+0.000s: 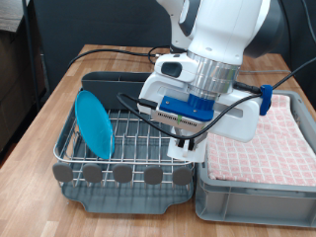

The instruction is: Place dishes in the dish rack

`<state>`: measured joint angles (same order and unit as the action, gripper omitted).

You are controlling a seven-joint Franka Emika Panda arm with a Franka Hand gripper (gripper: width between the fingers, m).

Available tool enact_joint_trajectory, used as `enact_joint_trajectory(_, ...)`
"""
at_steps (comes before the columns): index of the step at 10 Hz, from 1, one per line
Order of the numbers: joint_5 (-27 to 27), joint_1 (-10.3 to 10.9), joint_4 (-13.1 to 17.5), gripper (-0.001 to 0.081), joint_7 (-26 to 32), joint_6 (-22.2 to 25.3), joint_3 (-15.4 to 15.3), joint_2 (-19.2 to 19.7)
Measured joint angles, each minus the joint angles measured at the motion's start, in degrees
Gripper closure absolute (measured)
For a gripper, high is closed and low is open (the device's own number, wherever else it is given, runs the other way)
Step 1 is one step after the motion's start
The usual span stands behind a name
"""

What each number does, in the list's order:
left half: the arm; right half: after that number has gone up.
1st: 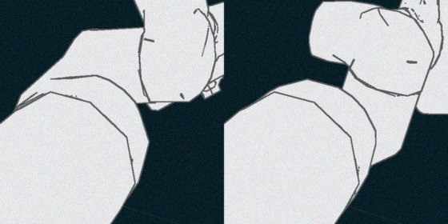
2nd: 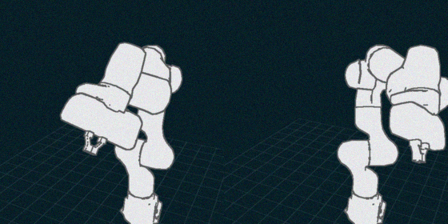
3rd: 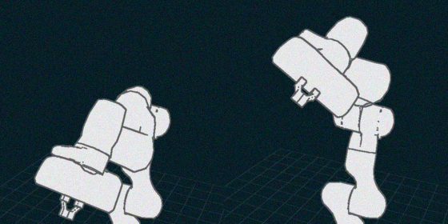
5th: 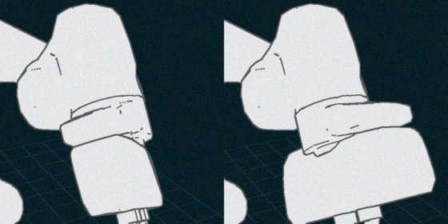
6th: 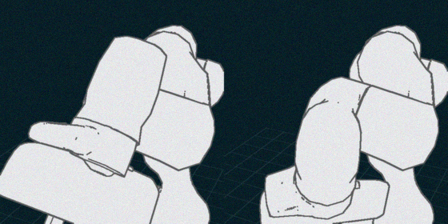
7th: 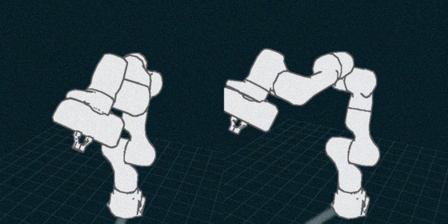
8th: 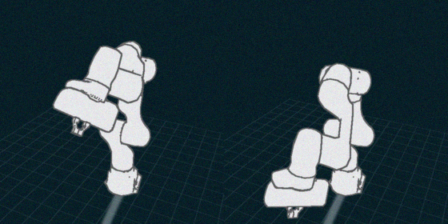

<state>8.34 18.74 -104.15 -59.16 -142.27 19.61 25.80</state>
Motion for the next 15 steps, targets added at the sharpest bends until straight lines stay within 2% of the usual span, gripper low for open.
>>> enact_joint_trajectory(2, -1.82, -1.10, 0.00, 0.0735, 1.77, -1.39, -0.67, 0.77)
enact_joint_trajectory(5, -6.63, -4.03, 0.01, 0.0735, 6.35, -2.82, -3.31, 1.66)
enact_joint_trajectory(11, -9.23, -5.89, 0.26, 0.0735, 8.54, -3.95, -4.74, 3.75)
enact_joint_trajectory(15, -9.32, -6.59, 1.58, 0.0727, 9.48, -4.35, -4.92, 5.34)
